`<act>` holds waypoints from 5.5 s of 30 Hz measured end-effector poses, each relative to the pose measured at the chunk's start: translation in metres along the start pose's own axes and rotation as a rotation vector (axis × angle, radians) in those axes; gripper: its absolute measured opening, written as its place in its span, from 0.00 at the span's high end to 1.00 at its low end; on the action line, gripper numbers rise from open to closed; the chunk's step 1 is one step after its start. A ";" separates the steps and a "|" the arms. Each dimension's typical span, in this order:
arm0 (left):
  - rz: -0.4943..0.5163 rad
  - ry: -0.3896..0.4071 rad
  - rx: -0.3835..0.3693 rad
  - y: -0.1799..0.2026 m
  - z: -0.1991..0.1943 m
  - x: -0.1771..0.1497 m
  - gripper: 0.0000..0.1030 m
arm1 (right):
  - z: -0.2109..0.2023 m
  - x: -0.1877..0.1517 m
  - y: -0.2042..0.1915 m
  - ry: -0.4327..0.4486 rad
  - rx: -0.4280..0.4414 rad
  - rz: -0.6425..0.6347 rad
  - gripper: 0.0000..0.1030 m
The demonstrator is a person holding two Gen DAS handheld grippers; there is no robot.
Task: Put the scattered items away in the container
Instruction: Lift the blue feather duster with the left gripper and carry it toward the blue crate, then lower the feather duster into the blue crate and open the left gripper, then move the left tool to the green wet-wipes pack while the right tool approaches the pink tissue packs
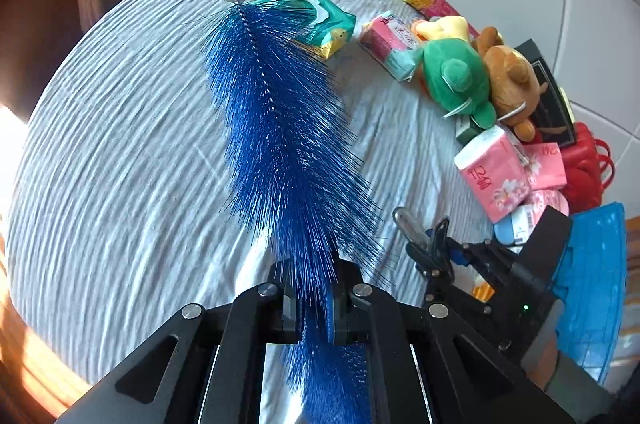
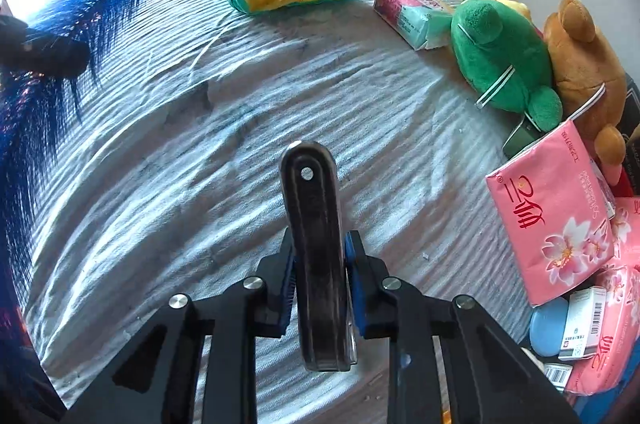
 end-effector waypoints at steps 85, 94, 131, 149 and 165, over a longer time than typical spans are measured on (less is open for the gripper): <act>0.376 0.246 -0.206 0.304 -0.184 -0.088 0.93 | -0.456 -0.136 0.145 0.589 -0.174 0.454 0.78; 0.446 0.241 -0.260 0.375 -0.188 -0.123 0.93 | -0.492 -0.191 0.180 0.629 -0.240 0.524 0.78; 0.921 0.153 -0.525 0.668 -0.201 -0.265 0.93 | -0.597 -0.419 0.289 0.588 -0.580 0.970 0.78; 1.004 0.037 -0.569 0.755 -0.156 -0.324 0.88 | -0.613 -0.475 0.326 0.535 -0.704 1.074 0.78; 0.929 0.007 -0.486 0.728 -0.128 -0.306 0.17 | -0.623 -0.488 0.333 0.569 -0.770 1.106 0.00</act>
Point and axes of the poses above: each gripper's, at about its wrist camera, not at the fingertips, and z roughly the way its jaws point, y to its right, x to its top, the point moved 3 cm from there along z, roughly the way its jaws point, and after that the axes turned 6 degrees about y, right-handed, at the moved point
